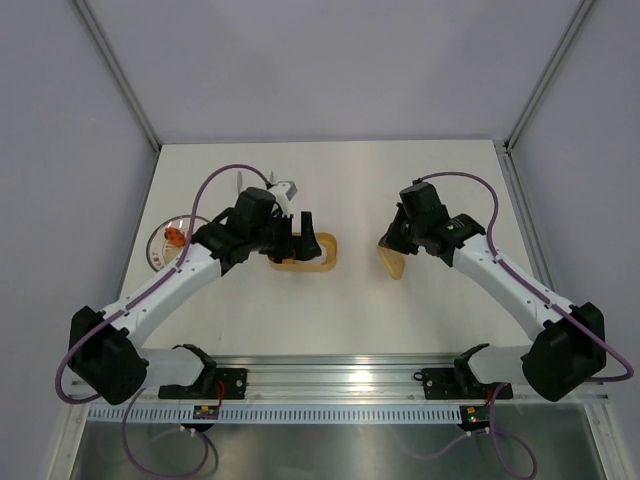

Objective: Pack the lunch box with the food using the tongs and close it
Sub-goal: Pick up the box lid from the center of the board, then close the box lid on the packing box.

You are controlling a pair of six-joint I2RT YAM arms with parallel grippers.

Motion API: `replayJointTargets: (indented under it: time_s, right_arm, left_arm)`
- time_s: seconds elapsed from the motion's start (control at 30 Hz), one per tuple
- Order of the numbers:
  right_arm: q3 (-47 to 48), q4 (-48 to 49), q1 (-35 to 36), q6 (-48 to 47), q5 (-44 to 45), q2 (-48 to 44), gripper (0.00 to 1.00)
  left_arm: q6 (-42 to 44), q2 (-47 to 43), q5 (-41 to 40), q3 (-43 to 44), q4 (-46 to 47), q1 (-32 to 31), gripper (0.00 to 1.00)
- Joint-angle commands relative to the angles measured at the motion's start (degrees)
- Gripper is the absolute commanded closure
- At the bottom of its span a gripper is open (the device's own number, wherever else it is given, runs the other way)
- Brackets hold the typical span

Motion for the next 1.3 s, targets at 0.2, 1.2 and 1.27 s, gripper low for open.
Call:
replayJointTargets:
  time_s: [0.2, 1.2, 1.27]
  right_arm:
    - [0.60, 5.07, 0.34, 11.26, -4.48, -0.84, 1.00]
    - [-1.86, 11.58, 0.52, 16.62, -9.66, 3.46, 1.00]
    - [-1.86, 11.93, 0.52, 17.24, -9.84, 3.81, 1.00]
  left_arm:
    - [-10.30, 4.60, 4.55, -4.01, 20.16, -10.63, 0.01]
    - [-22.35, 16.12, 5.69, -4.98, 34.93, -16.44, 0.03]
    - [-22.79, 16.91, 5.51, -5.15, 35.89, -16.53, 0.07]
